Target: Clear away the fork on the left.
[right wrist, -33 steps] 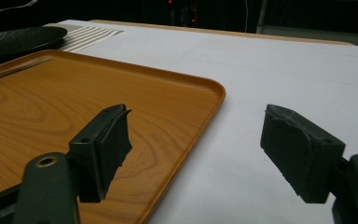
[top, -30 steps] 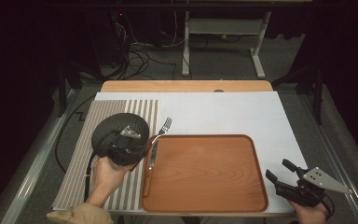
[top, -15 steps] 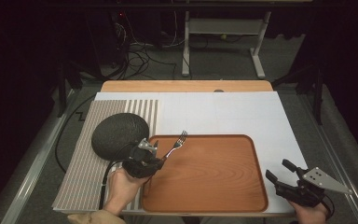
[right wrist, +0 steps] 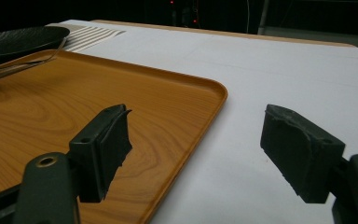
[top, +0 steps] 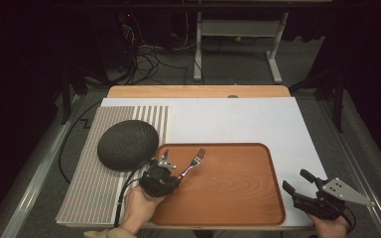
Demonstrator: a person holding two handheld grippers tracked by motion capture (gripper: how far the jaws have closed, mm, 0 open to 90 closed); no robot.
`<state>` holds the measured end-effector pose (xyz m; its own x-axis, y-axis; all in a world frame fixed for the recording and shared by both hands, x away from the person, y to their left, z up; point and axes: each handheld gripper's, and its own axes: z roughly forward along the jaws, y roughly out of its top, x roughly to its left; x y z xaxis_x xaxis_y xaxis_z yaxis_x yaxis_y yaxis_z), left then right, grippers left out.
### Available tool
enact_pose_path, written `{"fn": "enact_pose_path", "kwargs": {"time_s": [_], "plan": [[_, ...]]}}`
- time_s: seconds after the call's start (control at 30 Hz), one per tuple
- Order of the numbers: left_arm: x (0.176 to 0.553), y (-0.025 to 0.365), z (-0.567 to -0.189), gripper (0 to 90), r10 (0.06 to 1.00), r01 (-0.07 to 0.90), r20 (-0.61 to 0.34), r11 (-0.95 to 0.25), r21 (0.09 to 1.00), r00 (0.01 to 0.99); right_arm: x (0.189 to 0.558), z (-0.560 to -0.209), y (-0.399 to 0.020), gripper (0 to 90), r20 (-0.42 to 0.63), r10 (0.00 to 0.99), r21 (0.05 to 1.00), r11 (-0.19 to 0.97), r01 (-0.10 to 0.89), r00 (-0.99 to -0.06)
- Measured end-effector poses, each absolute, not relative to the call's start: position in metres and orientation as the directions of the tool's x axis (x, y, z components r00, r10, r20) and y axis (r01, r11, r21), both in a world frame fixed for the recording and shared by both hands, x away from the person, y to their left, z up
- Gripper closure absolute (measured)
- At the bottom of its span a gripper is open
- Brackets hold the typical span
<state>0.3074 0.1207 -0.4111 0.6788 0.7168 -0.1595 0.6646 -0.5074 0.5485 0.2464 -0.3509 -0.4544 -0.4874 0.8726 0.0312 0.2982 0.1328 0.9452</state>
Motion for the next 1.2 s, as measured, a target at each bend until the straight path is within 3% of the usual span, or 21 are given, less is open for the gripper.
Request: {"fn": "enact_pose_path", "kwargs": {"time_s": [0.8, 1.2], "plan": [[0.298, 0.098, -0.439, 71.9, 0.717, 0.664, -0.120, -0.551, 0.506, 0.687, 0.246, -0.454, -0.350, 24.2, 0.025, 0.871, 0.945, 0.139, 0.295, -0.491], [0.297, 0.096, -0.444, 65.7, 0.715, 0.646, -0.081, -0.570, 0.508, 0.695, 0.246, -0.454, -0.350, 24.1, 0.023, 0.869, 0.945, 0.142, 0.294, -0.494]]}}
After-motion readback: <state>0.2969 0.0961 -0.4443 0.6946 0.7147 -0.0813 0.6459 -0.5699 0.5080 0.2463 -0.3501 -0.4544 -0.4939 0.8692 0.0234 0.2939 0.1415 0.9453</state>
